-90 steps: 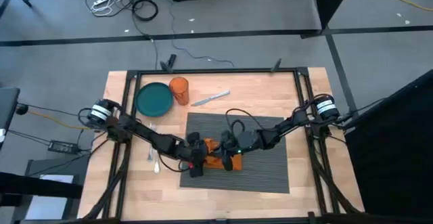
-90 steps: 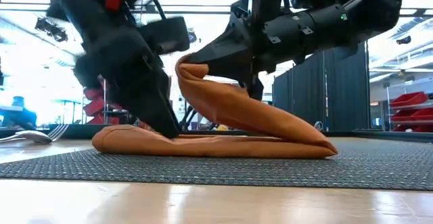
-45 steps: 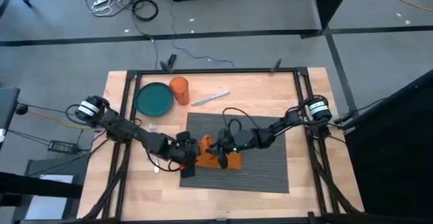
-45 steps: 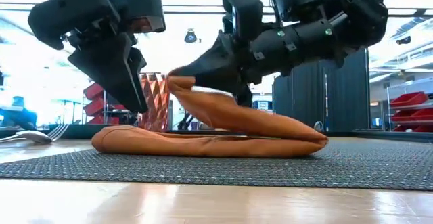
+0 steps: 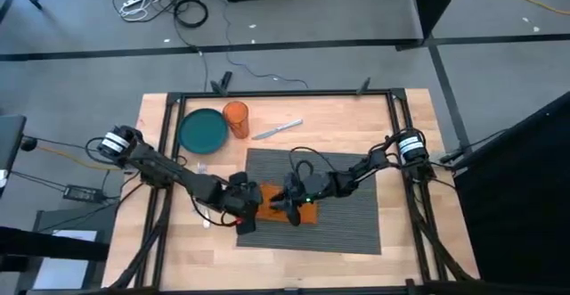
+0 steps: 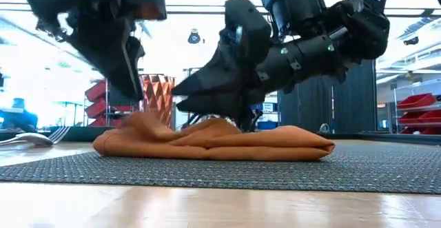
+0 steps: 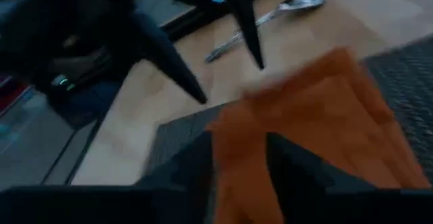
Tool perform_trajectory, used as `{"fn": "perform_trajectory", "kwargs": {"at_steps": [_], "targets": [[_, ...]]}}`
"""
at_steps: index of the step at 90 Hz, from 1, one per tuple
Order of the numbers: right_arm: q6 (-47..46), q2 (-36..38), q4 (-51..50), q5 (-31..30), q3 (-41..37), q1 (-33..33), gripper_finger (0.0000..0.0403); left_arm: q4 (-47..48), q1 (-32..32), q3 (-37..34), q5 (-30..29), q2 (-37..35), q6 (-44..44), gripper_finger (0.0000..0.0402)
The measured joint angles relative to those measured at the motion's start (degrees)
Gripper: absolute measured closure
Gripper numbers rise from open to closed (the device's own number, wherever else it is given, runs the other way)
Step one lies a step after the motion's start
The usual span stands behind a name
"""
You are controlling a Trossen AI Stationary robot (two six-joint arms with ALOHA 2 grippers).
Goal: Set table place
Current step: Fold the orange table napkin on the black placemat
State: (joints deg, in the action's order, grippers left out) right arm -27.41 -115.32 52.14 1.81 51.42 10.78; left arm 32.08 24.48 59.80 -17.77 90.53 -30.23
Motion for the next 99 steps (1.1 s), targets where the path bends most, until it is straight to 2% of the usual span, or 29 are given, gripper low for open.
{"fn": "perform_trajectory", "kwargs": {"at_steps": [10,18,28,36,46,54,75,87,99], "targets": [[5.5,5.7,-9.0,10.1,-0.1,-2.3,0.0202,-2.5,0.4,1.0,-5.0,-0.4,1.4,0.0216],[8.5,11.4,-23.4,11.4,-0.1,-2.8,0.0180,-7.9,0.4,0.0,-6.2,0.1,1.6,0.0216],[14.7,17.1,-40.7,4.8,-0.1,-0.9,0.0169,-15.7,0.0,-3.4,-6.0,1.7,2.8,0.0216],[15.9,18.1,-47.3,-2.9,-0.2,1.7,0.0170,-18.0,-0.1,-5.3,-5.6,2.0,1.9,0.0216],[18.0,17.1,-46.9,-10.3,-0.2,5.1,0.0179,-15.5,0.1,-5.4,-7.3,1.6,0.2,0.0216],[20.1,15.4,-45.8,-13.3,-0.2,6.9,0.0189,-12.5,0.2,-4.6,-7.5,0.7,0.1,0.0216],[20.5,10.4,-40.2,-14.1,-0.2,8.0,0.0208,-9.6,-1.6,-5.6,-7.7,1.3,-1.8,0.0216],[19.9,8.6,-39.9,-14.2,-0.2,7.9,0.0214,-9.1,-3.5,-6.5,-7.4,1.3,-8.4,0.0216],[19.6,8.5,-39.9,-14.3,-0.2,8.0,0.0215,-9.0,-4.6,-7.4,-3.7,1.3,-15.2,0.0216]]}}
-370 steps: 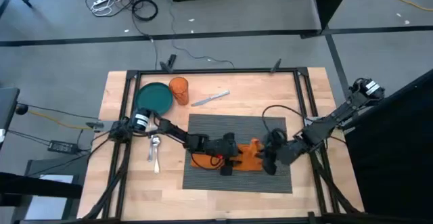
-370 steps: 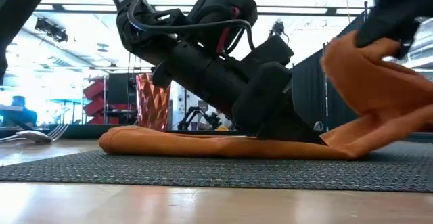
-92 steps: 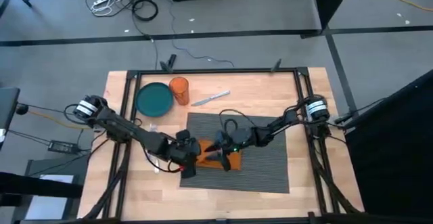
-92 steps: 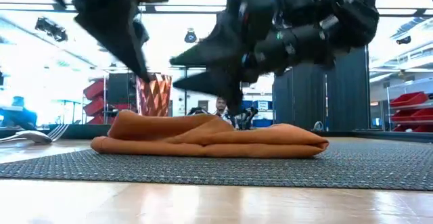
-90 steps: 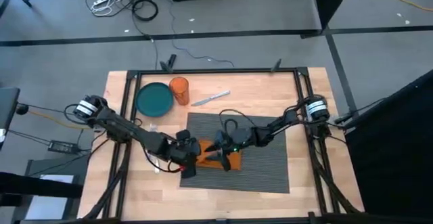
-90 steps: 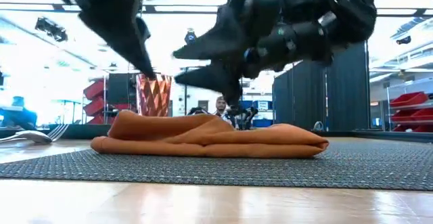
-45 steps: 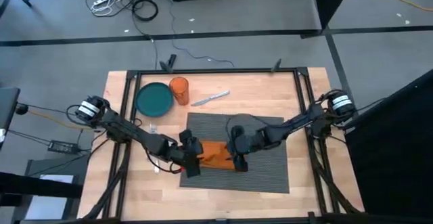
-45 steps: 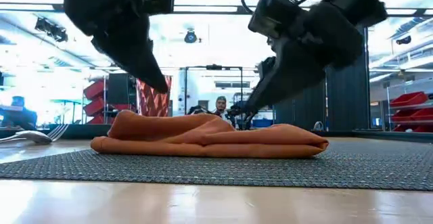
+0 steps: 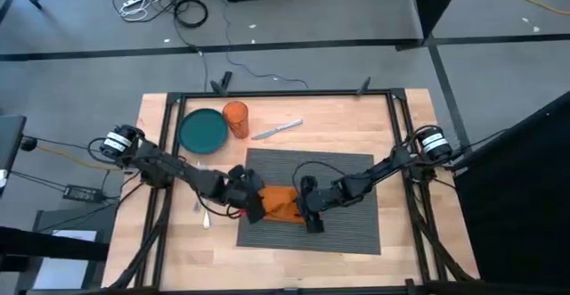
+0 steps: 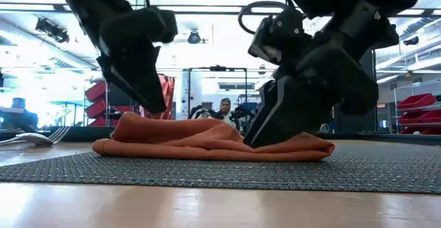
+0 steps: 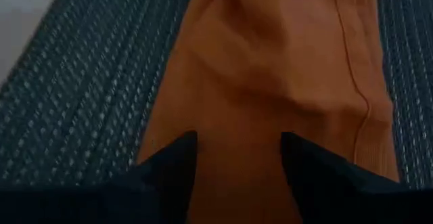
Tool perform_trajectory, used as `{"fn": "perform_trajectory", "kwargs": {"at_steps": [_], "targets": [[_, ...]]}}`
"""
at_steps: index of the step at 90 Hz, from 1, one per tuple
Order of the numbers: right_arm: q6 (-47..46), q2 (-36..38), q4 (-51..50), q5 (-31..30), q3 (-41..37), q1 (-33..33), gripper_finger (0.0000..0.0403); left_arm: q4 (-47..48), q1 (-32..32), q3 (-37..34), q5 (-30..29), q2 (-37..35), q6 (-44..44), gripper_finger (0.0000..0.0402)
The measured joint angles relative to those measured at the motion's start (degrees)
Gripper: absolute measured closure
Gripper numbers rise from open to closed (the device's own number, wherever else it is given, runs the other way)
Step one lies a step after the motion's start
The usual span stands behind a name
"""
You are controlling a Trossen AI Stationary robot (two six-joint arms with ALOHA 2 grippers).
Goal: Set table place
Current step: Fold the orange table napkin on the black placemat
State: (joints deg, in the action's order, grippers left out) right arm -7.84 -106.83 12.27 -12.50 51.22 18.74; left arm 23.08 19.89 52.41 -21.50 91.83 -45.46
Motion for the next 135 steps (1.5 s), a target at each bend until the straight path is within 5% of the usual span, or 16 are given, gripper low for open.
{"fn": "perform_trajectory", "kwargs": {"at_steps": [40,56,78,117,135], "targets": [[0.5,0.0,1.3,-0.1,0.0,0.0,0.0218,-7.8,-0.8,-5.2,3.9,0.0,-3.0,0.0228],[0.5,0.0,1.3,-0.1,0.0,0.0,0.0220,-12.3,-1.3,-7.7,3.9,0.0,-1.6,0.0285],[0.4,0.0,0.9,-0.1,0.0,0.5,0.0222,-10.5,-1.1,-7.7,-3.9,-0.2,-1.5,0.0394],[0.4,0.0,0.9,0.2,0.0,0.6,0.0225,-7.4,-1.1,-7.6,-6.8,-0.2,1.4,0.0387],[0.4,0.0,0.9,0.2,0.0,0.6,0.0226,-8.7,-1.2,-7.2,-6.5,-0.2,6.1,0.0328]]}}
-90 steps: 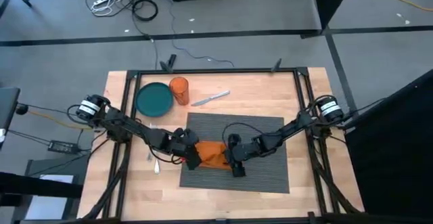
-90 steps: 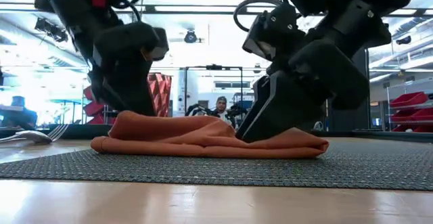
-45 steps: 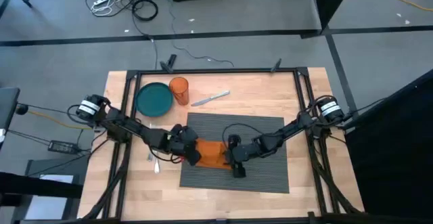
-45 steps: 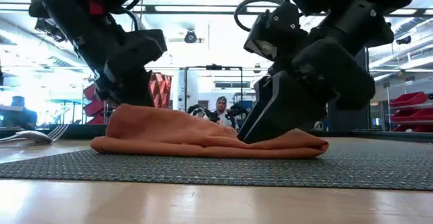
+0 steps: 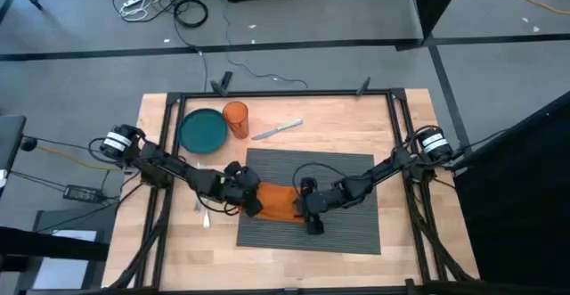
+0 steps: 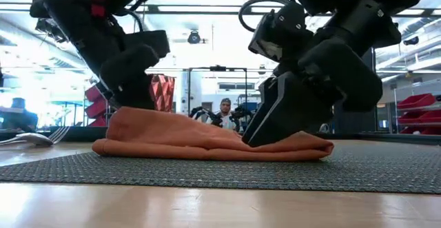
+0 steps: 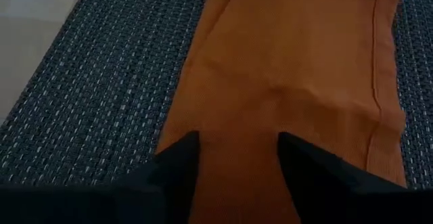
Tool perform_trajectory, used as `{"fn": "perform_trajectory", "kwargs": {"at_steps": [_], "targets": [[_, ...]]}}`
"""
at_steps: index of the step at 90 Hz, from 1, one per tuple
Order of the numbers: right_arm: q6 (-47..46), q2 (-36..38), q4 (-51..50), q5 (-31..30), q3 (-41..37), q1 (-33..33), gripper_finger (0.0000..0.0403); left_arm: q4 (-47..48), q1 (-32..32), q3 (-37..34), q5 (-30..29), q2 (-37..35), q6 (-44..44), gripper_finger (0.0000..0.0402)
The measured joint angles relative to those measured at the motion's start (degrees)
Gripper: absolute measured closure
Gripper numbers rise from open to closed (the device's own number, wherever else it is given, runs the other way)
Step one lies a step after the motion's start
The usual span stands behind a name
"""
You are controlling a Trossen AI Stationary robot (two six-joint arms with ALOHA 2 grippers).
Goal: Set table place
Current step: Fold the orange table napkin on the black placemat
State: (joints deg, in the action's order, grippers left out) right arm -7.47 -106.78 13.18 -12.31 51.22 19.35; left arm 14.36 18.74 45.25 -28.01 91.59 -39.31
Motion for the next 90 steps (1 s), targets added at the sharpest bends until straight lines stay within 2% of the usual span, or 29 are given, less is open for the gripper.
{"fn": "perform_trajectory", "kwargs": {"at_steps": [8,18,27,33,44,51,56,62,76,90], "targets": [[0.0,0.0,0.0,0.0,0.0,0.0,0.0224,2.8,-0.2,1.9,0.0,0.0,2.9,0.0284],[0.0,0.0,0.0,0.0,0.0,0.0,0.0224,10.8,-0.3,6.4,-1.0,-0.6,5.8,0.0238],[0.0,0.0,0.0,0.0,0.0,0.0,0.0225,18.7,-0.1,10.4,-6.2,-1.7,5.7,0.0219],[0.1,0.1,0.0,0.0,0.0,0.0,0.0226,20.3,0.4,11.4,-7.3,-2.4,5.8,0.0216],[0.1,1.0,-0.1,0.0,0.0,0.0,0.0226,16.7,1.0,10.6,-0.5,-3.2,6.2,0.0217],[0.1,1.2,0.0,0.0,0.0,0.0,0.0225,11.2,1.2,8.1,5.3,-3.1,7.0,0.0221],[0.1,1.2,0.0,0.0,0.0,0.0,0.0225,6.2,1.2,5.9,7.2,-3.0,7.4,0.0225],[0.1,1.2,0.0,0.0,0.0,0.0,0.0226,2.5,1.2,3.5,7.3,-3.0,7.2,0.0229],[-0.2,1.2,0.1,0.0,0.0,0.0,0.0226,2.4,0.4,0.2,2.2,-3.0,4.3,0.0235],[0.1,1.2,0.1,0.0,0.0,-0.1,0.0226,2.4,0.1,0.4,4.8,-3.0,3.8,0.0235]]}}
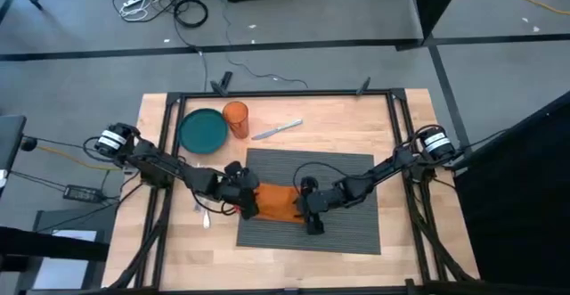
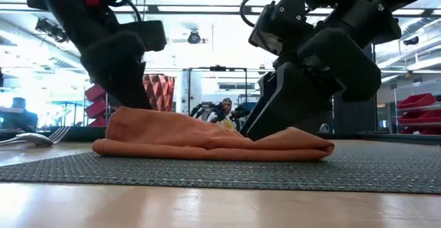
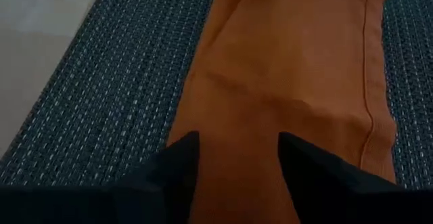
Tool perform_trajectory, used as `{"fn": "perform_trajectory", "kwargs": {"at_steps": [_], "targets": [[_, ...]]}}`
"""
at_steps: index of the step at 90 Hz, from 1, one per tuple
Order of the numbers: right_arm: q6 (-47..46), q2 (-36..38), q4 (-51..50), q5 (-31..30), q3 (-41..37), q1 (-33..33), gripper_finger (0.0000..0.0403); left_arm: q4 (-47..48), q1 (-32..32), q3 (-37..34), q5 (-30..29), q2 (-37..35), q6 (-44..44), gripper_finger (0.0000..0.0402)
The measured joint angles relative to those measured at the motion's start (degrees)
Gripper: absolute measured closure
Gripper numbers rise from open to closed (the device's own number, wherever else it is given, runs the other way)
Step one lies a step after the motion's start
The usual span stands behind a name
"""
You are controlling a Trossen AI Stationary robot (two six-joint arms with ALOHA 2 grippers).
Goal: Set table place
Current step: Fold the orange table napkin on the black placemat
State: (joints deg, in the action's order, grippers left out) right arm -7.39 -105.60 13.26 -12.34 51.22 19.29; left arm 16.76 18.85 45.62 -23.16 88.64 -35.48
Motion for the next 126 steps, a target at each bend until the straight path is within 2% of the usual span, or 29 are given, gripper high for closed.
{"fn": "perform_trajectory", "kwargs": {"at_steps": [14,32,61,89,95,108,117,126], "targets": [[0.1,0.0,-0.2,0.0,0.0,0.0,0.0229,5.3,0.5,5.0,1.8,-0.2,-1.6,0.0235],[0.1,0.0,-1.3,0.0,0.0,0.0,0.0229,14.4,3.3,7.3,3.5,-0.3,-11.9,0.0236],[0.1,0.0,-1.4,0.0,0.0,0.0,0.0230,13.1,8.8,5.6,5.7,-0.3,-14.1,0.0236],[0.1,0.0,-1.4,0.0,0.0,0.0,0.0232,-2.4,9.2,-3.0,0.4,-0.1,-6.4,0.0236],[0.1,0.0,-1.4,0.0,0.0,0.0,0.0233,-5.1,9.2,-4.7,0.3,-0.1,-4.7,0.0236],[0.1,0.0,-1.4,0.0,0.0,0.0,0.0233,-17.8,9.2,-7.7,2.1,-0.1,1.0,0.0241],[0.1,-0.1,-1.4,0.0,0.0,0.0,0.0233,-18.0,9.2,-8.6,2.4,-0.1,1.0,0.0263],[0.1,-0.1,-1.4,0.0,0.0,0.0,0.0234,-18.3,9.2,-8.5,2.3,-0.1,0.9,0.0312]]}}
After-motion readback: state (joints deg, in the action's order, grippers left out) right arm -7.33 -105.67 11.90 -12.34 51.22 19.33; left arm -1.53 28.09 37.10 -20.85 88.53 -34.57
